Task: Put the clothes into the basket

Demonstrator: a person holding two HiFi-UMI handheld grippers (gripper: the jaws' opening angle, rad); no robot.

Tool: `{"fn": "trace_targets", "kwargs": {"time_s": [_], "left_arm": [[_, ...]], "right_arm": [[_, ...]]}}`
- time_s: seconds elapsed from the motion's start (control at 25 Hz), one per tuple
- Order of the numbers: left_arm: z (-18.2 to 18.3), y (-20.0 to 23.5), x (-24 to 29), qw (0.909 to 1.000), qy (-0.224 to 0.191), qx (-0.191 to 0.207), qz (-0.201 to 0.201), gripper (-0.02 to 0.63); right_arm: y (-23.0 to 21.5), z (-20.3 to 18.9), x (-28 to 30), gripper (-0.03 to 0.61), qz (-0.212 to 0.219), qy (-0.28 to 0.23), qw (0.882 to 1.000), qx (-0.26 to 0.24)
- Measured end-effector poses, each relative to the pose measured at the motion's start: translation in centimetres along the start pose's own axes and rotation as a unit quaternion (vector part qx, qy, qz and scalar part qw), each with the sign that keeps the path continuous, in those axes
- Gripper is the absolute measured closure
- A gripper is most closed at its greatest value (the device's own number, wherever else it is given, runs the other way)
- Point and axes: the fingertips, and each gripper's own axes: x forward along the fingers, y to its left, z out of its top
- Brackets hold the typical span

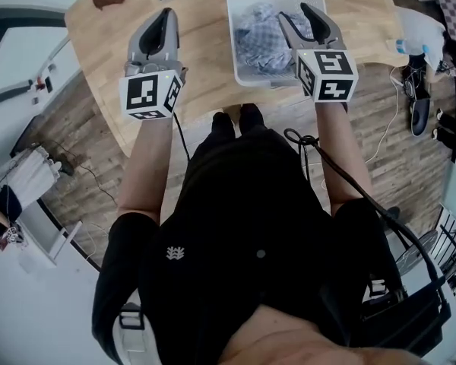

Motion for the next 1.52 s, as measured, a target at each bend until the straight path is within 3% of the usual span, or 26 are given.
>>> {"fn": "trace_targets", "kwargs": {"time_s": [0.4,0.6,0.68,0.96,1.52], "left_arm": [[4.2,0.3,-0.9,0.9992,-0.036,0.016,0.007,0.615],[5.7,0.8,-1.8,0.9986,-0.047,0.019,0.011,0.615],[6.4,0.5,-2.4,0.9984,-0.054,0.016,0.009,0.615],[6.5,0.4,-4.0,0.9986,-0.052,0.006,0.005,0.615],[7.4,2.5,-4.3,0.9981,-0.058,0.009,0.017,0.615]], "right_arm": [[0.4,4.0,-1.3,0.379,-0.003,-0.043,0.999,-0.005],[1.2,5.3,-1.8,0.388,0.020,-0.065,0.997,0.021],[1.4,5.8,-2.2,0.410,0.028,-0.078,0.996,0.027],[1.0,6.6,-4.0,0.583,0.006,-0.116,0.993,0.016],[-0.2,7.2,-4.8,0.581,-0.017,-0.135,0.991,0.008]]}}
